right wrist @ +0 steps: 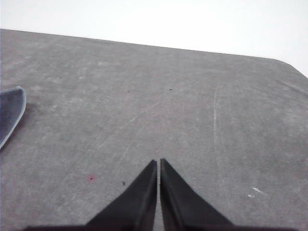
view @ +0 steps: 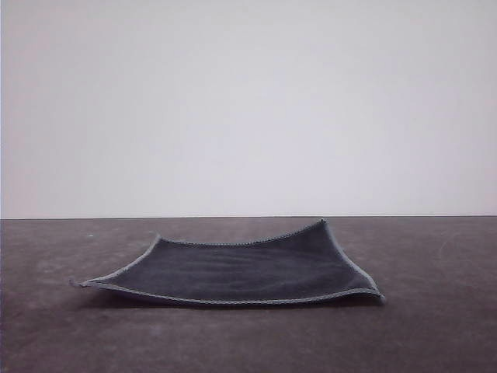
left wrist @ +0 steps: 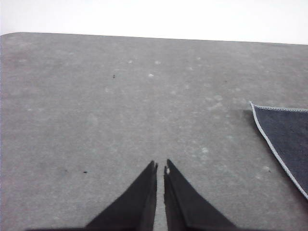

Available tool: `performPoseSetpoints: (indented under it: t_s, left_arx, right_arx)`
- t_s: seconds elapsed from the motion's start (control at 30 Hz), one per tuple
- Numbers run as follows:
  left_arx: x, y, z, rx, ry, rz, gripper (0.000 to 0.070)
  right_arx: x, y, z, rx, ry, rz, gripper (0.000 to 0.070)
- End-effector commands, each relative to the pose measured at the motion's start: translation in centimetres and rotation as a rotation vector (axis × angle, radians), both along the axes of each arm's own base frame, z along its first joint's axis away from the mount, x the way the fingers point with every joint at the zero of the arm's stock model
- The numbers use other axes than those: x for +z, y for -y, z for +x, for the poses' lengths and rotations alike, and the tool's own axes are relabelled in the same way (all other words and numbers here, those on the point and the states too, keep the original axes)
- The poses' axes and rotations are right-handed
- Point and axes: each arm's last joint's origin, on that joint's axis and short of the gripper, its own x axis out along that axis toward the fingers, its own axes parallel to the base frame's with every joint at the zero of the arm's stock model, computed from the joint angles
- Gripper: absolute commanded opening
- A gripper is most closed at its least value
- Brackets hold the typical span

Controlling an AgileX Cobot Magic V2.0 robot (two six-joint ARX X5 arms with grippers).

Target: Fold clothes

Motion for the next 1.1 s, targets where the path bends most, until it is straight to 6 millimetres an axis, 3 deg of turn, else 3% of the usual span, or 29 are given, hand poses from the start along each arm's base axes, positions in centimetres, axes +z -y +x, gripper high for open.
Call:
performPoseSetpoints:
  t_s: [0.0, 0.87, 1.07]
  left_arx:
    - [-0.6, 0.0, 0.0, 0.001, -0.032, 0.0, 0.0016]
    - [-0.3, 0.0, 0.1, -0.001, -0.007, -0.045, 0.0011]
    - [1.8, 0.0, -0.2, 0.025, 0.029, -0.108, 0.0011]
  right_arx:
    - [0.0, 0.0, 0.0, -0.008, 0.009, 0.017, 0.0007]
    - [0.0, 0.0, 0.0, -0.017, 0.002, 0.096, 0.0007]
    - [1.1, -0.1, -0.1, -0.001, 0.018, 0.2, 0.0006]
